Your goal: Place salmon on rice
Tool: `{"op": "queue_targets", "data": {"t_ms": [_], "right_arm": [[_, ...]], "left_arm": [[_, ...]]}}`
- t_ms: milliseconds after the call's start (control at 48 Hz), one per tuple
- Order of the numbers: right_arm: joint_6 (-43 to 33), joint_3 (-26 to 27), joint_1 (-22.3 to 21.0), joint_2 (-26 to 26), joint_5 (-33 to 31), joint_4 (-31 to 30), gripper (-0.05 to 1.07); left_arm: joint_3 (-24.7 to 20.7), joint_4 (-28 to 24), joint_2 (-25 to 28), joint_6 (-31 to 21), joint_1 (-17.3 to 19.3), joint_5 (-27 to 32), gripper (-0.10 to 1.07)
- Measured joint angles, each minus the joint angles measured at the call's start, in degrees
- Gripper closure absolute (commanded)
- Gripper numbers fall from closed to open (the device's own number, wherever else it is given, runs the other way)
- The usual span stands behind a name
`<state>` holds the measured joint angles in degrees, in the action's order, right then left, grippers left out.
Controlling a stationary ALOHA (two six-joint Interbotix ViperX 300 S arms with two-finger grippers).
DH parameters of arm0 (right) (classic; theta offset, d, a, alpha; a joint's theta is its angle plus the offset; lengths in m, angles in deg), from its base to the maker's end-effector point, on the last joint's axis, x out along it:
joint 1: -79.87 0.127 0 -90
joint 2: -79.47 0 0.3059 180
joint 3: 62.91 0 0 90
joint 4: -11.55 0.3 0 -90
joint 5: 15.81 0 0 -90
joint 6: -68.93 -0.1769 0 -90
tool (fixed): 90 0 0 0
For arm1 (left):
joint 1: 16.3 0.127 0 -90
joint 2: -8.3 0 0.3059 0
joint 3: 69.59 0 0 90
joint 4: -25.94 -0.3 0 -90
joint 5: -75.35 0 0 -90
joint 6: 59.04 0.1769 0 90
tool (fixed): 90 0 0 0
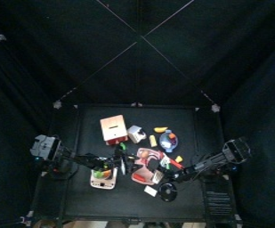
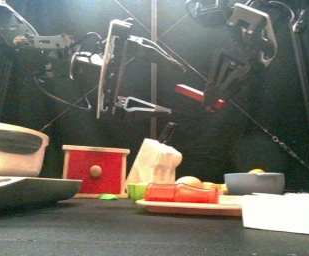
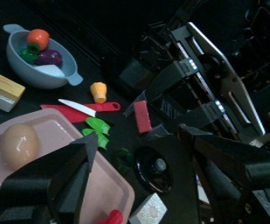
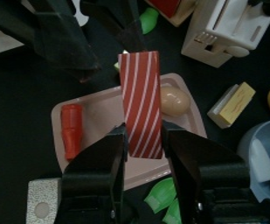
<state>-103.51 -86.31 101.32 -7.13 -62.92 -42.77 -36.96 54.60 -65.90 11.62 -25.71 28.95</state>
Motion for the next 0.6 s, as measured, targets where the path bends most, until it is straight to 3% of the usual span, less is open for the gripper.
{"op": "queue_targets", "data": {"t_ms": [188, 354, 479, 604], "right_arm": [[0.0, -0.09, 0.88, -0.18, 0.53, 8.09, 0.39], [-0.18, 0.35, 4.31, -0.62, 3.52, 16.52, 0.39], [-0.18, 0.7, 6.33, 1.14, 9.23, 23.82, 0.39], [-0.09, 0.97, 7.03, 3.69, 13.18, 28.56, 0.39]], "left_arm": [[2.29, -5.27, -2.02, 0.35, 0.62, 0.09, -0.05], [6.33, -16.17, -6.42, 1.23, 3.08, 0.53, -0.05], [8.88, -24.87, -10.02, 1.23, 5.71, 0.62, -0.05], [10.63, -29.62, -12.92, 1.41, 7.03, 0.62, -0.05]]}}
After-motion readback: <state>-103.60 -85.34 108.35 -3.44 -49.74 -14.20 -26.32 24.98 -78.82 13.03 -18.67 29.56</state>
